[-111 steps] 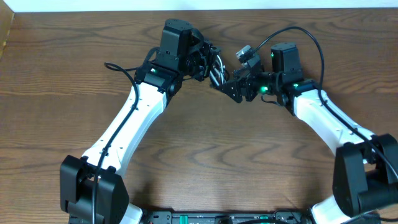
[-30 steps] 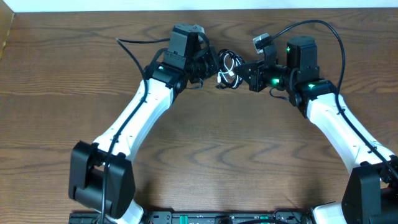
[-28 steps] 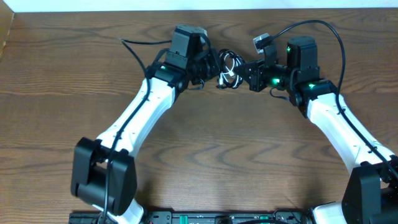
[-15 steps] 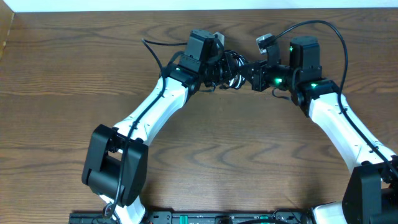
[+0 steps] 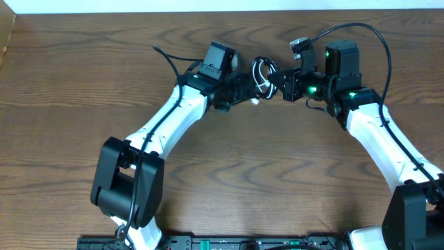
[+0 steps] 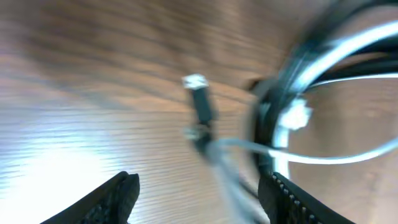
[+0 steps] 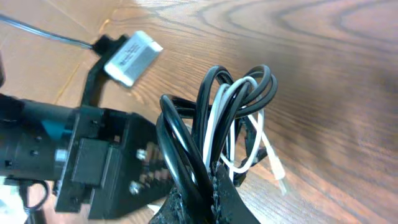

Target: Untangle cables

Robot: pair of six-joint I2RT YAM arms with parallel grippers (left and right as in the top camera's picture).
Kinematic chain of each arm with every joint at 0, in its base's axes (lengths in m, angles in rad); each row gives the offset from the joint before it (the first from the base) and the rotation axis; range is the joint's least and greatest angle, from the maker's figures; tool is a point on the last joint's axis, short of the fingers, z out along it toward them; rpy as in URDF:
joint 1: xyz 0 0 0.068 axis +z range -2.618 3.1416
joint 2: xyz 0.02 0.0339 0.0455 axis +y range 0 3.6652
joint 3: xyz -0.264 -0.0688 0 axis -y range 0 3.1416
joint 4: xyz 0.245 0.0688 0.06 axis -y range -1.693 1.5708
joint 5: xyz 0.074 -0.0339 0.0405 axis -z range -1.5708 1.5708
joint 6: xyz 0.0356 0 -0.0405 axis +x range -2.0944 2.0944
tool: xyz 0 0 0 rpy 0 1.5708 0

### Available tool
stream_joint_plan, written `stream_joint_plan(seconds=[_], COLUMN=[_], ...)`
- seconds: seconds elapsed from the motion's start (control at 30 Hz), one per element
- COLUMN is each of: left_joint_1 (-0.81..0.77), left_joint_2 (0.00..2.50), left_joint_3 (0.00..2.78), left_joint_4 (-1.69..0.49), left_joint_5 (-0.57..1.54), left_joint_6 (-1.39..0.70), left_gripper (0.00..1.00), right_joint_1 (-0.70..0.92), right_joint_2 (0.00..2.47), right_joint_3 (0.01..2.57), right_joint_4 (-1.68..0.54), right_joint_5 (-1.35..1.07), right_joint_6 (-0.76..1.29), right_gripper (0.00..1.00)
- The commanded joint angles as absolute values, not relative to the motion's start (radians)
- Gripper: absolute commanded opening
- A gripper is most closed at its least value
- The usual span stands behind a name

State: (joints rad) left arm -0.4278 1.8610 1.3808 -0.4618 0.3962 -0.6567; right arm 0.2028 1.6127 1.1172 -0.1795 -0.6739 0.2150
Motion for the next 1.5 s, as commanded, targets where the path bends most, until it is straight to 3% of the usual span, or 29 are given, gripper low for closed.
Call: stream_joint_plan(seconds=[0.0,0.23,0.43,0.87,0.9,0.93,1.0,1.07,1.27,1.47], left_joint_1=[-0.393,-0.310,-0.220,-0.119,-0.119,-0.119,-0.119,-0.119,-0.119,-0.141], left_joint_2=[1.865,1.860,1.822,1.776,1.776,1.776,1.776,1.776,1.777,1.779], left_joint_3=[1.391,1.392,1.392,1.392,1.392,1.392,1.392,1.392,1.391,1.391], left_joint_4=[-0.493,-0.545,-0.622,-0.666,-0.667,-0.669,-0.673,-0.674,-0.673,-0.672], left_joint_5=[0.323,0.318,0.195,0.149,0.149,0.149,0.158,0.183,0.215,0.307], left_joint_6=[-0.589,-0.480,-0.430,-0.404,-0.404,-0.404,-0.404,-0.403,-0.403,-0.389], left_gripper=[0.67,0.66,0.66,0.66,0.66,0.66,0.66,0.66,0.66,0.66], right_joint_1=[0.209,0.211,0.248,0.443,0.456,0.466,0.482,0.490,0.462,0.375], right_joint_2=[1.608,1.608,1.608,1.615,1.618,1.623,1.624,1.623,1.623,1.623], right_joint_3=[1.127,1.127,1.127,1.127,1.126,1.127,1.126,1.126,1.126,1.126], right_joint_4=[-0.208,-0.369,-0.456,-0.453,-0.453,-0.453,-0.453,-0.449,-0.410,-0.399], right_joint_5=[-0.566,-0.300,0.019,0.228,0.213,0.192,0.115,0.044,-0.186,-0.201], right_joint_6=[0.271,0.299,0.223,0.102,0.093,0.082,0.056,0.044,0.048,0.179], right_gripper=[0.01,0.01,0.01,0.01,0.06,0.19,0.57,0.70,0.77,0.72])
